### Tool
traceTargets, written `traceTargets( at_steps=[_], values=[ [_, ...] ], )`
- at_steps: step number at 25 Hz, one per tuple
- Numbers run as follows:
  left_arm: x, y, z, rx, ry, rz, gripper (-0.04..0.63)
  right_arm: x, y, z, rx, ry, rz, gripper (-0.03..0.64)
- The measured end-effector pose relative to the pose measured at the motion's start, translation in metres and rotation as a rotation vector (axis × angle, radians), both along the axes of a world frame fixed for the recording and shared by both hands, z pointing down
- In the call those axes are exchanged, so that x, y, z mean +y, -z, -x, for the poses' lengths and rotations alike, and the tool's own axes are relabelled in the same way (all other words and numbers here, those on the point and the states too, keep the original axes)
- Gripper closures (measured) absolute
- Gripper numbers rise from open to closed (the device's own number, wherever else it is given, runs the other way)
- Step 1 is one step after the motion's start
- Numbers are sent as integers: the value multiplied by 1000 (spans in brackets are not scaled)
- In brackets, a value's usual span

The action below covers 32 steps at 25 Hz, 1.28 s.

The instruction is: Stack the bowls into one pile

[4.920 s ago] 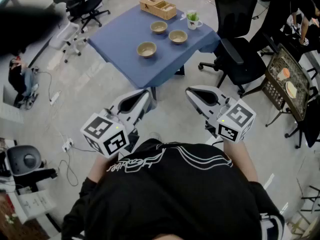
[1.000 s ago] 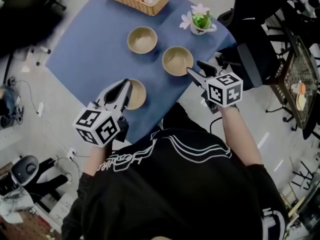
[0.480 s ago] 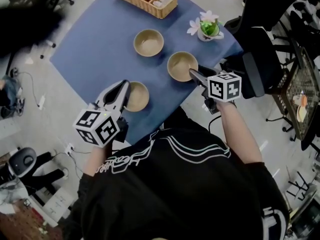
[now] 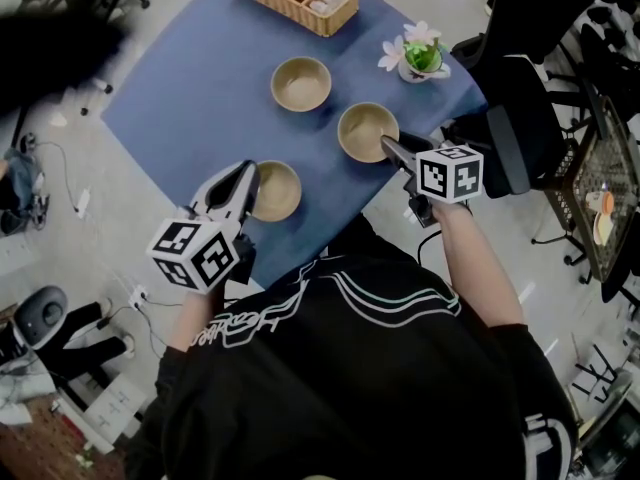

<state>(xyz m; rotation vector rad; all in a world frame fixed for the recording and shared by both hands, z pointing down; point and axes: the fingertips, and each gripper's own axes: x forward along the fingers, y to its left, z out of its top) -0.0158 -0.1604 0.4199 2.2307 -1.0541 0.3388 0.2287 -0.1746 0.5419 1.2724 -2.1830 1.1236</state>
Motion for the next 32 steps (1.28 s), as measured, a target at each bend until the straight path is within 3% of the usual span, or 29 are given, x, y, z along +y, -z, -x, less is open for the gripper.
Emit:
traceTargets(
  at_steps=[15,32],
  values=[
    [4,-4,16,12,6,15,565,-2,5,1,7,-72,-14,572],
    [23,1,42,25,-4,-10,563,1,45,17,15,-84,-97,574]
  ],
)
